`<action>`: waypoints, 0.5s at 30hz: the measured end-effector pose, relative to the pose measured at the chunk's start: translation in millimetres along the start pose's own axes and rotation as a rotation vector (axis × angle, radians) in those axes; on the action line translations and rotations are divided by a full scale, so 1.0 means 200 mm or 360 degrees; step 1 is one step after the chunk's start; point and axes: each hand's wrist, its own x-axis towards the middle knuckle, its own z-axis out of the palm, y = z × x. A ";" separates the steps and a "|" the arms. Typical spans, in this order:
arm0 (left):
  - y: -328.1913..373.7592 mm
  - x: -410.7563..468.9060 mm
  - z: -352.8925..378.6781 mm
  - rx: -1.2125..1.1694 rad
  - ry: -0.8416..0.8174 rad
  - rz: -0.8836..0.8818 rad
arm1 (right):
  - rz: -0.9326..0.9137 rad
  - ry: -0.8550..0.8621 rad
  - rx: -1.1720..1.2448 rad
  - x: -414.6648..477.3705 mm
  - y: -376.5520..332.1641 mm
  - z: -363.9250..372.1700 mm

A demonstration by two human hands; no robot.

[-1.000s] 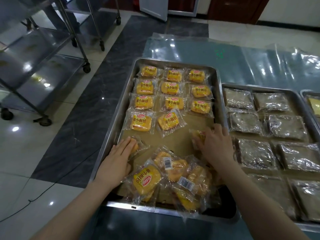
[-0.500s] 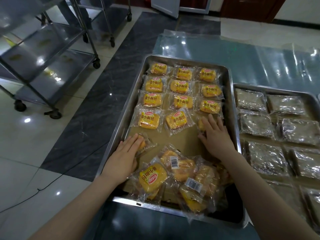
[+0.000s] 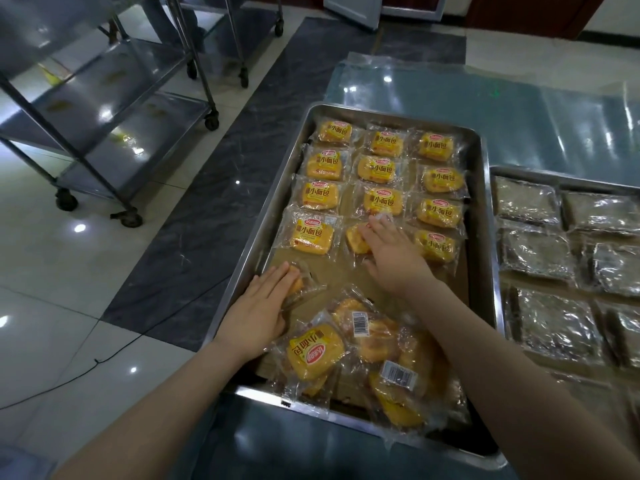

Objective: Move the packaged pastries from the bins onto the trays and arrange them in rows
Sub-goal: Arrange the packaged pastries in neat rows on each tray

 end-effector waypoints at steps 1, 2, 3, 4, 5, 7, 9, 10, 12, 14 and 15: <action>0.00 0.00 0.00 -0.0024 -0.0019 -0.0009 | 0.0055 0.0047 0.0007 0.00 -0.01 0.01; -0.01 0.00 -0.01 -0.0050 -0.0035 -0.0014 | 0.0104 0.0116 -0.0027 -0.02 -0.03 0.02; -0.01 0.00 -0.02 -0.0077 -0.0049 -0.0018 | 0.0150 0.0179 -0.0088 -0.04 -0.05 0.02; -0.01 0.00 -0.02 -0.0114 -0.0060 -0.0028 | 0.0188 0.0223 -0.0147 -0.05 -0.06 0.02; -0.01 0.00 -0.03 -0.0169 -0.0067 -0.0063 | 0.0221 0.0246 -0.0187 -0.07 -0.06 0.03; 0.01 -0.01 -0.05 -0.0389 0.0016 -0.0236 | 0.0276 0.0226 -0.0212 -0.10 -0.06 0.03; 0.03 -0.01 -0.09 -0.0659 0.0243 -0.0392 | 0.0282 0.0188 -0.0160 -0.13 -0.07 0.02; 0.04 -0.01 -0.11 -0.0742 0.0354 -0.0427 | 0.0259 0.0189 -0.0103 -0.15 -0.07 0.01; 0.04 -0.01 -0.14 -0.0860 0.0483 -0.0463 | 0.0189 0.0213 0.0048 -0.21 -0.08 -0.01; 0.05 -0.01 -0.16 -0.0964 0.0516 -0.0518 | 0.0147 0.0204 0.0246 -0.26 -0.08 -0.03; 0.06 0.00 -0.17 -0.0984 0.0528 -0.0546 | 0.0135 0.0183 0.0366 -0.28 -0.08 -0.04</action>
